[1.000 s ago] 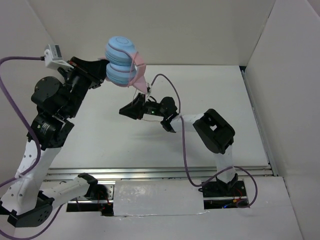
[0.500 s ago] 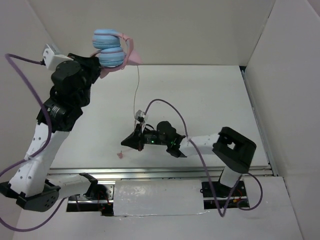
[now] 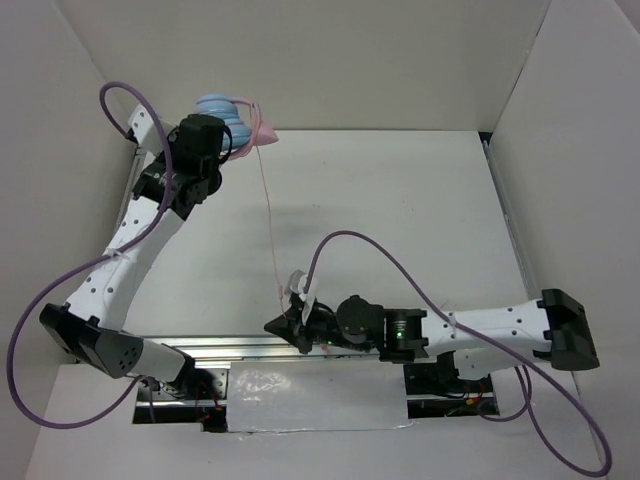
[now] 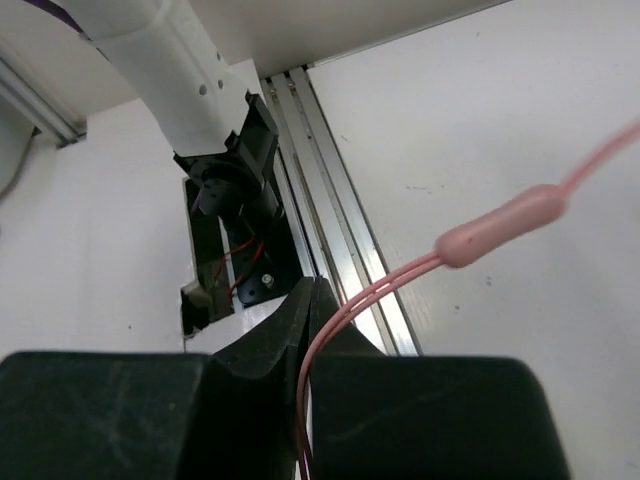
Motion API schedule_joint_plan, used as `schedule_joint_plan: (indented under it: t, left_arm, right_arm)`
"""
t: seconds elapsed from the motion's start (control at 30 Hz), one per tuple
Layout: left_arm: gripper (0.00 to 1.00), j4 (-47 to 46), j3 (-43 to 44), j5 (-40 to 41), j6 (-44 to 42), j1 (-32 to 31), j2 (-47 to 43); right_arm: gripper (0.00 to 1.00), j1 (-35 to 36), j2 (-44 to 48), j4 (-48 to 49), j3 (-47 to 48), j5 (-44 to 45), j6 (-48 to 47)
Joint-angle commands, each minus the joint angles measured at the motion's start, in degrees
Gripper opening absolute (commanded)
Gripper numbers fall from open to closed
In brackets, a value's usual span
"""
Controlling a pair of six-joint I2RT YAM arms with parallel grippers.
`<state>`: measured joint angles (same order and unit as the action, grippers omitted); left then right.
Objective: Wrap the headphones
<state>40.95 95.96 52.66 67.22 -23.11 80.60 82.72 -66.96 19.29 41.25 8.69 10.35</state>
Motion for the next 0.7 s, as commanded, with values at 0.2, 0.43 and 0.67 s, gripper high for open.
schedule_joint_plan:
  t: [0.2, 0.43, 0.67]
  left_arm:
    - [0.0, -4.14, -9.13, -0.8, 6.34, 4.3, 2.1]
    - [0.0, -18.86, -19.56, -9.05, -13.15, 1.77, 3.0]
    - [0.0, -37.49, -38.18, -25.88, -32.89, -1.58, -5.7]
  right_arm:
    - [0.0, 2.36, 11.41, -23.14, 14.46, 13.28, -9.11]
    - [0.0, -2.28, 11.06, -28.59, 24.04, 13.73, -18.07]
    - [0.0, -19.93, 3.17, -39.32, 41.61, -1.18, -24.14]
